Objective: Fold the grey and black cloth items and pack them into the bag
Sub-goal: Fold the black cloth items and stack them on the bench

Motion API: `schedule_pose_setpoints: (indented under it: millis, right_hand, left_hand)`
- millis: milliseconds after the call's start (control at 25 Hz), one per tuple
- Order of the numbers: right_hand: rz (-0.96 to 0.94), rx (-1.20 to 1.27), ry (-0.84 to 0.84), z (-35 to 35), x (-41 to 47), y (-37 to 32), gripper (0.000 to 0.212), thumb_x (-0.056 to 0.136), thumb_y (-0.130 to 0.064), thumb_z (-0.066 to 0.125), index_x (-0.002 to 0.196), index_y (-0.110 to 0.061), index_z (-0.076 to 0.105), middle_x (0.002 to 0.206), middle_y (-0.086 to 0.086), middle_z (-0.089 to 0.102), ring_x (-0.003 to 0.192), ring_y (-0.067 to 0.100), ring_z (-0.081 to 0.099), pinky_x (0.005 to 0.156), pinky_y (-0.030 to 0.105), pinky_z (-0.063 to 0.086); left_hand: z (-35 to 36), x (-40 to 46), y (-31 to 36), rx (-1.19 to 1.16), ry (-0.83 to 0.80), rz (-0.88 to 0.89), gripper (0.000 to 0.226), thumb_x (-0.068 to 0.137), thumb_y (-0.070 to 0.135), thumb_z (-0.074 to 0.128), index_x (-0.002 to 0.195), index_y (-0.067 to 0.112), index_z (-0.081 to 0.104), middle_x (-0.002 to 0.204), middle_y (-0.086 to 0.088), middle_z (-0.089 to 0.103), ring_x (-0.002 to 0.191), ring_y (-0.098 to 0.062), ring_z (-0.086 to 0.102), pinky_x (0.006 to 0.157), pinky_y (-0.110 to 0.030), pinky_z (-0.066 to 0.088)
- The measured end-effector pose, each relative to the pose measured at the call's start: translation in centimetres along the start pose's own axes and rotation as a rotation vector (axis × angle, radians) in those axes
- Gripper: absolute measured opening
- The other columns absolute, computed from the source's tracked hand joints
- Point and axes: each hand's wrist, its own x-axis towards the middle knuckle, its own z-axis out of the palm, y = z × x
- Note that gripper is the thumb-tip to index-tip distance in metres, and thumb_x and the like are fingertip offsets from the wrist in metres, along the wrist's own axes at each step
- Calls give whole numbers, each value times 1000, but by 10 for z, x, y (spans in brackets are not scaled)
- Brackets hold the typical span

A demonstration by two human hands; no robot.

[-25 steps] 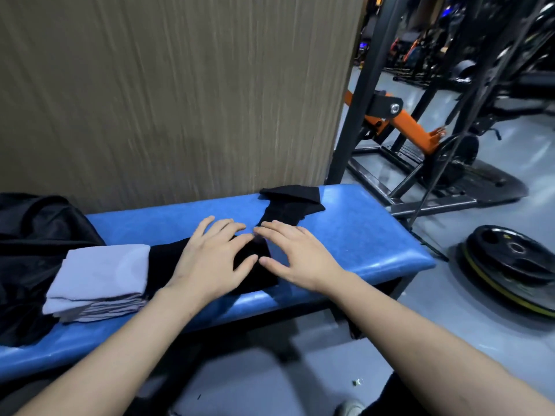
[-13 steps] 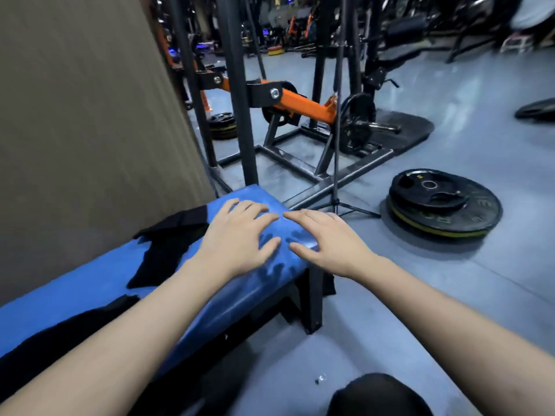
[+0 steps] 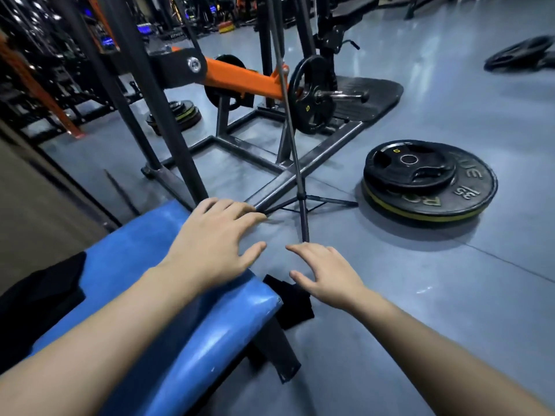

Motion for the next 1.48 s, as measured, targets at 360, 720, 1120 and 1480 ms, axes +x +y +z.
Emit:
schedule_pose_setpoints:
  millis: [360,720,1120,1480]
  right_hand:
    - [-7,-128,-266,146,61,49,65,91,-53,50,149,-27,34,147,-2,45,136,20,42,107,36,32]
    - [-76,-330,-638,240,86,68,84,94,-32,57,154,-43,0,165,5,-12,150,35,2,107,62,29]
    - [-50,-428,-763,270,87,78,48,101,-14,41,147,-27,33,152,15,20,136,38,25,91,50,45]
    - [185,-166,-700,246,45,102,41,99,-19,51,139,-22,46,127,16,44,110,36,56,84,41,47]
  left_hand:
    - [48,55,-34,-11,-26,58,61,87,66,29,134,37,55,129,15,58,123,-13,51,109,-35,32]
    - [88,90,-35,-60,-90,175,61,86,65,37,138,37,52,134,15,54,130,-12,45,111,-34,28]
    - [88,90,-32,-113,-62,179,60,88,66,33,139,40,50,135,20,51,130,-7,43,111,-29,23]
    - [75,88,-31,-83,-42,155,59,88,67,31,137,41,50,132,17,53,127,-12,46,109,-34,29]
